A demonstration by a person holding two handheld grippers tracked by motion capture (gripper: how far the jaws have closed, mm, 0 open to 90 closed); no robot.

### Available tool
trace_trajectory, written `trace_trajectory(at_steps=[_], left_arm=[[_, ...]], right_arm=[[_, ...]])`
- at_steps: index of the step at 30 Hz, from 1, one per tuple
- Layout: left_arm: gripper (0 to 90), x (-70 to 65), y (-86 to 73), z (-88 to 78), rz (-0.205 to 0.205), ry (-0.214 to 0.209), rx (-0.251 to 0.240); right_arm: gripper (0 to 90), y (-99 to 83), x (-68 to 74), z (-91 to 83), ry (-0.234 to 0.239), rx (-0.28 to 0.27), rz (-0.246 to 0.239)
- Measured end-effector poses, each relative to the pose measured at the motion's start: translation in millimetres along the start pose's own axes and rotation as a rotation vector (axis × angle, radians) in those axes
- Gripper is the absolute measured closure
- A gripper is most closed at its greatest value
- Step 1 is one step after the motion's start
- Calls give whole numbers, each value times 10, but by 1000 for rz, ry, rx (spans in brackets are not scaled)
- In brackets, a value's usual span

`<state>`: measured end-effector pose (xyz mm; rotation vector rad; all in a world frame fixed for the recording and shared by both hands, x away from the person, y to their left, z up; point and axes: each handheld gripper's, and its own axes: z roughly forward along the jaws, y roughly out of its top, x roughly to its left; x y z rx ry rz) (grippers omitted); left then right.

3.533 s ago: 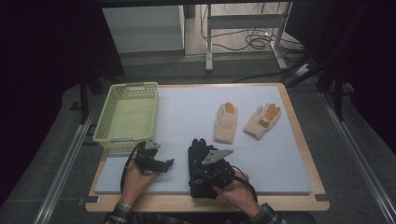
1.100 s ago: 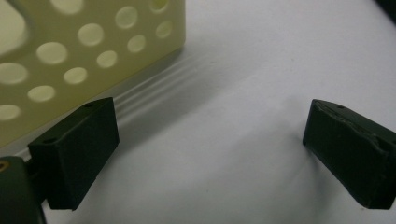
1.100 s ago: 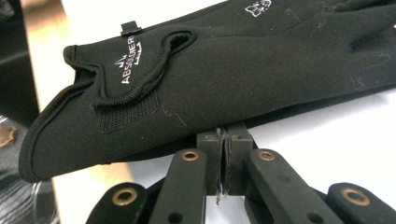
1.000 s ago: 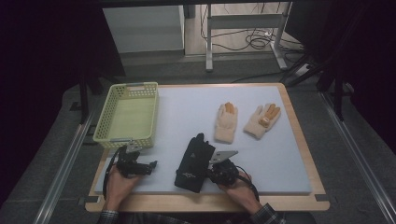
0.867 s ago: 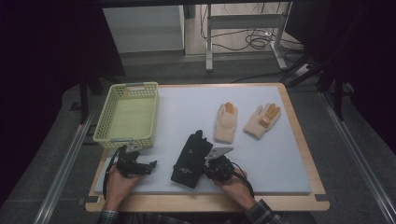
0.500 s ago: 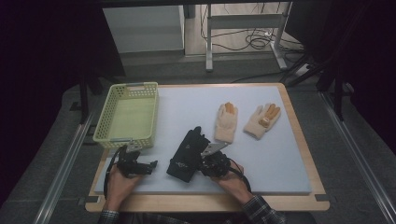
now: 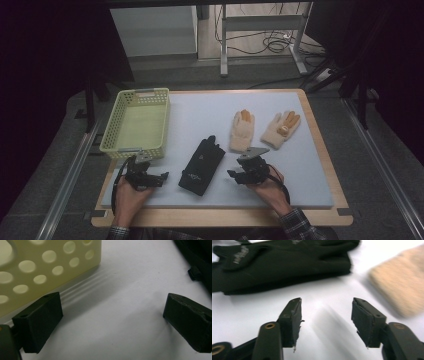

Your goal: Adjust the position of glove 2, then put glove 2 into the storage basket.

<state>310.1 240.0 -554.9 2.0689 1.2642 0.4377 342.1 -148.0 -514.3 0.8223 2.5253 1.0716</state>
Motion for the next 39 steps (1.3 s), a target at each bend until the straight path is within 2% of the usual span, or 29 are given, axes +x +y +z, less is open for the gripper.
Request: trace_trajectory(at_steps=[3, 5, 9, 10, 11, 20, 21, 22, 23, 27, 29, 34, 36, 37, 38, 39], left_arm=[[23, 0, 0, 0, 0, 0, 0], [21, 0, 0, 1, 0, -1, 0], [18, 1, 0, 1, 0, -3, 1], [18, 1, 0, 1, 0, -3, 1], [18, 1, 0, 0, 0, -4, 1], [18, -22, 12, -6, -12, 5, 5], [17, -36, 24, -13, -18, -6, 13], [14, -36, 24, -13, -18, -6, 13], [15, -51, 38, -23, -27, -24, 14], [8, -88, 66, -27, -27, -40, 17], [6, -143, 102, -40, -23, -53, 14], [1, -233, 176, -78, -4, -79, 9], [0, -297, 218, -95, -11, -96, -8], [0, -355, 264, -113, -18, -120, -23], [0, -355, 264, -113, -18, -120, -23], [0, -414, 316, -122, -18, -141, -31]], right_arm=[[354, -38, -71, -37, -21, 0, 7], [316, -106, -177, -92, -53, 1, 15], [278, -211, -309, -170, -88, 3, 38], [278, -211, -309, -170, -88, 3, 38], [264, -272, -387, -215, -103, 3, 59], [226, -486, -639, -361, -159, -1, 128], [220, -541, -699, -389, -180, 0, 141], [220, -541, -699, -389, -180, 0, 141], [212, -581, -740, -397, -192, 6, 149], [189, -628, -794, -395, -187, 4, 172], [177, -625, -777, -382, -195, 11, 157], [160, -629, -779, -377, -202, 11, 166], [159, -630, -778, -376, -204, 10, 167], [158, -631, -779, -376, -204, 10, 167], [158, -631, -779, -376, -204, 10, 167], [158, -631, -778, -376, -204, 10, 166]])
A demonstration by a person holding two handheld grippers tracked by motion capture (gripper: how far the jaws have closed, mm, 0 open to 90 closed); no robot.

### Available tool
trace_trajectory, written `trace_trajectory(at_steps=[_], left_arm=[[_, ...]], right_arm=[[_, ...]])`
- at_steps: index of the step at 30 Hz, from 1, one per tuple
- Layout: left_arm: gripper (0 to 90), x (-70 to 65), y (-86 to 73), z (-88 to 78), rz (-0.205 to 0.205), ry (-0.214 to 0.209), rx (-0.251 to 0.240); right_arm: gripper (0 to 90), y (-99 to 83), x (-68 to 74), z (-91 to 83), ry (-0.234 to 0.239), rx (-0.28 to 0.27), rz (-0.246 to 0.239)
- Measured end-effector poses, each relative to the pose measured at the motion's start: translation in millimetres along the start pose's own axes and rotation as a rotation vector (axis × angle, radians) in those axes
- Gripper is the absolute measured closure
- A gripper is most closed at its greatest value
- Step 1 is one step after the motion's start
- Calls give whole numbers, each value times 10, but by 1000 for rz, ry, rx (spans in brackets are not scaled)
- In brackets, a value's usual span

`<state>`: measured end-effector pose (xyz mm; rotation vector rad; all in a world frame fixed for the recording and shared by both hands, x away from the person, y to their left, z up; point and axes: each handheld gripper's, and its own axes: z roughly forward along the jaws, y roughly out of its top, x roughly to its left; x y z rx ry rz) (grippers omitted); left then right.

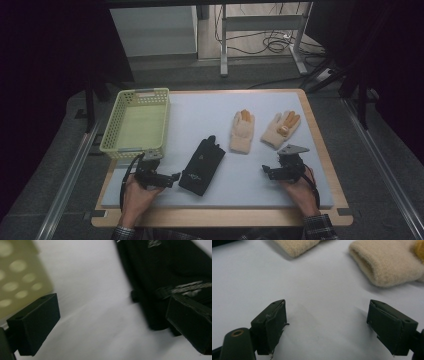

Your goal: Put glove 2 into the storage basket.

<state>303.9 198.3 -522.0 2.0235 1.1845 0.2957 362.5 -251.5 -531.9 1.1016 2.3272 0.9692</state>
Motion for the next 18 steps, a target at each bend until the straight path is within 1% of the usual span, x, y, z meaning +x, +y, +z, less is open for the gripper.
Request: trace_trajectory(at_steps=[1, 2, 3, 4, 5, 6, 7, 8, 12, 13, 14, 15, 16, 17, 18], left_arm=[[0, 0, 0, 0, 0, 0, 0], [0, -75, 61, 18, 5, -11, 2], [0, -75, 61, 18, 5, -11, 2], [0, -152, 135, 44, 27, -13, 17], [0, -152, 135, 44, 27, -13, 17], [0, -239, 211, 78, 43, -21, 23], [0, -290, 247, 100, 48, -20, 26], [0, -290, 247, 100, 48, -20, 26], [0, -485, 384, 206, 89, -8, 52], [0, -586, 434, 276, 105, -9, 57], [0, -586, 434, 276, 105, -9, 57], [0, -643, 449, 310, 106, -14, 57], [0, -745, 471, 382, 120, -7, 59], [0, -745, 471, 382, 120, -7, 59], [0, -823, 479, 461, 134, 22, 73]], right_arm=[[158, 0, 0, 0, 0, 0, 0], [158, 0, 0, 0, 0, 0, 0], [158, 0, 0, 0, 0, 0, 0], [158, -1, 0, 0, 0, 0, 0], [158, -1, 0, 0, 0, 0, 0], [158, -1, 0, 0, 0, 0, 0], [158, -1, 0, 0, 0, -1, 0], [158, -1, 0, 0, 0, -1, 0], [158, -2, 0, 0, 0, -1, -1], [158, -2, 0, -1, 0, -2, -1], [158, -2, 0, -1, 0, -2, -1], [159, -3, 0, 0, 0, -2, -1], [158, -3, 0, 0, 0, -2, -2], [158, -3, 1, 0, -1, -2, -2], [159, -3, 1, 0, -1, -2, -2]])
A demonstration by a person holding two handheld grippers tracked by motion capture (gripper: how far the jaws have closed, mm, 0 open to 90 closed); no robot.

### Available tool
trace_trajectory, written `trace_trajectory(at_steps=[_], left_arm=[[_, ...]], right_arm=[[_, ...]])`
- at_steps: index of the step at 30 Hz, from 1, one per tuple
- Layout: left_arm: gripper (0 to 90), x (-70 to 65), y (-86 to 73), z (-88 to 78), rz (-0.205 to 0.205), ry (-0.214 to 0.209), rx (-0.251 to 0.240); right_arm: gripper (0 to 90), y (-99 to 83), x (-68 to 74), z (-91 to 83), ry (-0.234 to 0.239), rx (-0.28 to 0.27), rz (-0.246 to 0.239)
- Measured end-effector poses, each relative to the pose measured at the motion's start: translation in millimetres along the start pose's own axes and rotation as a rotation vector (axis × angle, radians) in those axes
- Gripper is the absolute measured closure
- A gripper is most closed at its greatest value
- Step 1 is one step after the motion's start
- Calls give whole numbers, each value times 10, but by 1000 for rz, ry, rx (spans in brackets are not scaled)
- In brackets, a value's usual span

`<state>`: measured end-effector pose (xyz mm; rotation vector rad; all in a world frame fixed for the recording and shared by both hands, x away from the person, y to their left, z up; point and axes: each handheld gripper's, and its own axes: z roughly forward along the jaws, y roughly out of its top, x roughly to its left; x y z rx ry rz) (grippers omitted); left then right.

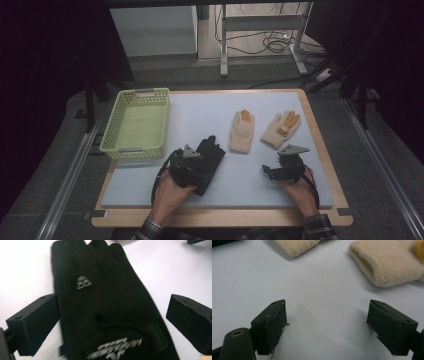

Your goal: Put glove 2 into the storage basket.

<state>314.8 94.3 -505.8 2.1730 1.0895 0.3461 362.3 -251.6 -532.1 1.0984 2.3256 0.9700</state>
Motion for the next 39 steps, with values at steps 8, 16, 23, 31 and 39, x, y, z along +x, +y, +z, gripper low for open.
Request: trace_trajectory(at_steps=[8, 16, 23, 31, 39], left_arm=[[0, 47, -63, 208, -4, 102, 66], [0, 157, -135, 288, -56, 14, 84], [54, 101, -80, 303, -33, 52, 129], [549, 123, -34, 194, 26, 52, 125], [656, 266, 42, 140, 38, 47, 94]], right_arm=[[158, 0, 2, -1, -1, 0, 1], [159, -1, 3, 0, -2, 0, 0], [159, -2, 5, -1, -4, -1, -2], [158, -2, 5, 0, -4, 0, -3], [158, -1, 5, 1, -5, 0, -4]])
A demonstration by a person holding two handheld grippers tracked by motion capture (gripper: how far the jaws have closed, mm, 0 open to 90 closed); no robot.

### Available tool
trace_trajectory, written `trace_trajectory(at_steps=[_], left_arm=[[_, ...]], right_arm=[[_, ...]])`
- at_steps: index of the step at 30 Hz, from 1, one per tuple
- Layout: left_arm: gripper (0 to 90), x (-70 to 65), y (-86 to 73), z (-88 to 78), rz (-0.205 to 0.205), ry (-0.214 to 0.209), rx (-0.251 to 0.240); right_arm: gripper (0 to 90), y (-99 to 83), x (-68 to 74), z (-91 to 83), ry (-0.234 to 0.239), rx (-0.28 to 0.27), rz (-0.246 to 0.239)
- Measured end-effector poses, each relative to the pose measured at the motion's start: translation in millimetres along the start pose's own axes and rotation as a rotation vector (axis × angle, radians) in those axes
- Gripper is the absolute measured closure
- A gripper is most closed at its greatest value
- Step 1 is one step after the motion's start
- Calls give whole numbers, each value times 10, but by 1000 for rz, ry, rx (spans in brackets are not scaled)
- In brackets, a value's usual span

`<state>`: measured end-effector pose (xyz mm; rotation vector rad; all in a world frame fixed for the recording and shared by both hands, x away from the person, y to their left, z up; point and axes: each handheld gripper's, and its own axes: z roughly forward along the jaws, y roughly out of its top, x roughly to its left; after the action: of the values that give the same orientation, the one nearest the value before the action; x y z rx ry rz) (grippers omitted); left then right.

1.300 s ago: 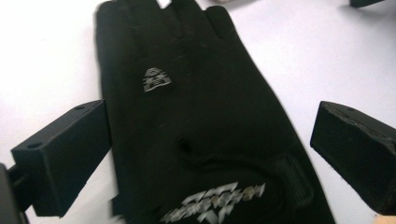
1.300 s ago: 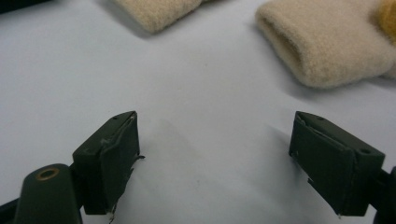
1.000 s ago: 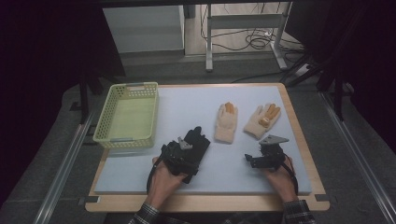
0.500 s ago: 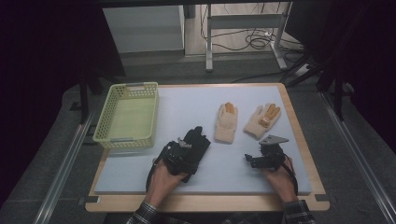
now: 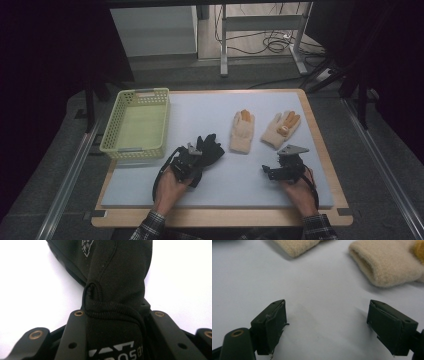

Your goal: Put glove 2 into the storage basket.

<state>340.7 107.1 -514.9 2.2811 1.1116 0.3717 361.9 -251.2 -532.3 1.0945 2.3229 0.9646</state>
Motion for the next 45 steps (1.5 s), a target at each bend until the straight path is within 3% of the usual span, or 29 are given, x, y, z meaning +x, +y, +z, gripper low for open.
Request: trace_trajectory(at_steps=[6, 11, 16, 21, 22, 23, 24, 27, 28, 29, 33, 34, 37, 38, 43, 45], left_arm=[[652, 116, 145, -110, -21, -6, -42], [650, 271, 386, -232, -32, 12, -59], [646, 397, 499, -323, -50, 33, -74], [643, 643, 601, -519, -81, 66, -102], [642, 643, 601, -519, -81, 66, -102], [642, 737, 621, -579, -97, 87, -109], [641, 737, 621, -579, -97, 87, -109], [639, 946, 629, -706, -135, 127, -121], [639, 946, 629, -706, -135, 127, -121], [639, 1057, 617, -769, -155, 147, -123], [636, 1283, 563, -881, -188, 191, -116], [636, 1283, 563, -881, -188, 191, -116], [635, 1508, 475, -970, -228, 232, -111], [634, 1508, 475, -970, -228, 232, -111], [630, 1812, 326, -1007, -278, 278, -93], [629, 1860, 298, -999, -287, 285, -87]], right_arm=[[158, 0, -1, 0, 0, 0, 0], [158, 0, 0, -1, 0, 0, 0], [158, -1, -2, -1, 0, -1, -2], [158, -1, -1, -2, 0, 0, 0], [158, -1, -1, -2, 0, 0, 0], [158, -1, 0, -2, 1, 1, 2], [158, -1, 0, -2, 1, 1, 2], [158, -1, -1, -2, 0, 0, 0], [158, -1, -1, -2, 0, 0, 0], [158, -2, -1, -2, 0, 0, 0], [158, -2, 0, 0, 0, -2, 0], [158, -2, 0, 0, 0, -2, 0], [158, -2, -1, 0, 0, -2, 0], [158, -2, 0, 0, 0, -2, 1], [158, -2, 0, 0, 0, -2, 1], [158, -2, 0, 0, 0, -3, 1]])
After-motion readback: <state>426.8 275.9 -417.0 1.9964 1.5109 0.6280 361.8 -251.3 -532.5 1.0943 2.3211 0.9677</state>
